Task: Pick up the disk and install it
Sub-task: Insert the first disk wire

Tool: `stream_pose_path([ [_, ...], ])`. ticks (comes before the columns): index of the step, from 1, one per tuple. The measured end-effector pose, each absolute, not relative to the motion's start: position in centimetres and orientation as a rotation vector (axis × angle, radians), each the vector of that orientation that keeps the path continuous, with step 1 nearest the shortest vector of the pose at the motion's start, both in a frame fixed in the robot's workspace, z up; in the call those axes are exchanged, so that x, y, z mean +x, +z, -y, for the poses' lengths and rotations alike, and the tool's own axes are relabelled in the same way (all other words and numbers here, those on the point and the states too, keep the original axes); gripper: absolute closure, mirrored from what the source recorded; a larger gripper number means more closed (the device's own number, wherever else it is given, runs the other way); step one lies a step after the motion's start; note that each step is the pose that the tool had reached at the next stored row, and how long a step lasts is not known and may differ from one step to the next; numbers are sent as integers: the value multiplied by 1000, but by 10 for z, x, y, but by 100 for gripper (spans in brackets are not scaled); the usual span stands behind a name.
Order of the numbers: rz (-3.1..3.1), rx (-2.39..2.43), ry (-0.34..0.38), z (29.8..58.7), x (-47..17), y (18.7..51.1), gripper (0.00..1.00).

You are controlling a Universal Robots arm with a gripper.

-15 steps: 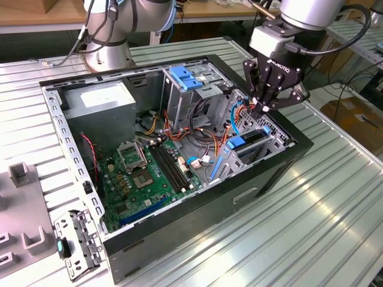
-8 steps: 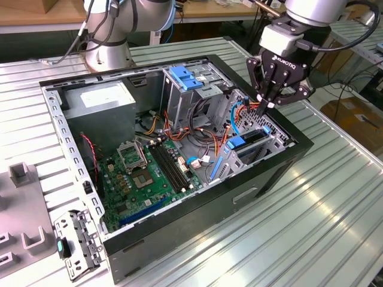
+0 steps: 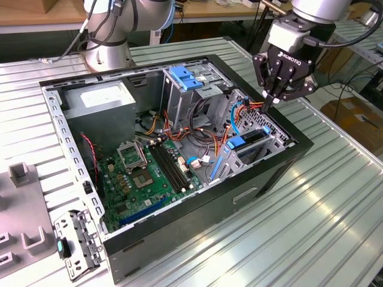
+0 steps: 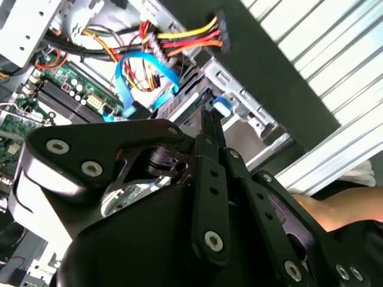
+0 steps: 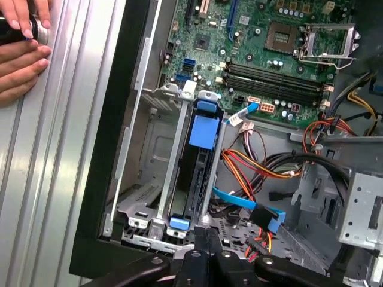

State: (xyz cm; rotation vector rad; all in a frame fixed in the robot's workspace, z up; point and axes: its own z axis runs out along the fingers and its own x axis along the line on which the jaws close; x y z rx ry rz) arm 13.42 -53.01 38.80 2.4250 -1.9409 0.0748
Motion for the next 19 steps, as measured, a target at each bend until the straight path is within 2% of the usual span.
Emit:
stream_pose_path([
  [17,1754,2568,78,515,169,385,89],
  [18,1708,2600,80,515,169,385,89],
  [19,1678,2619,80,515,169,384,83],
])
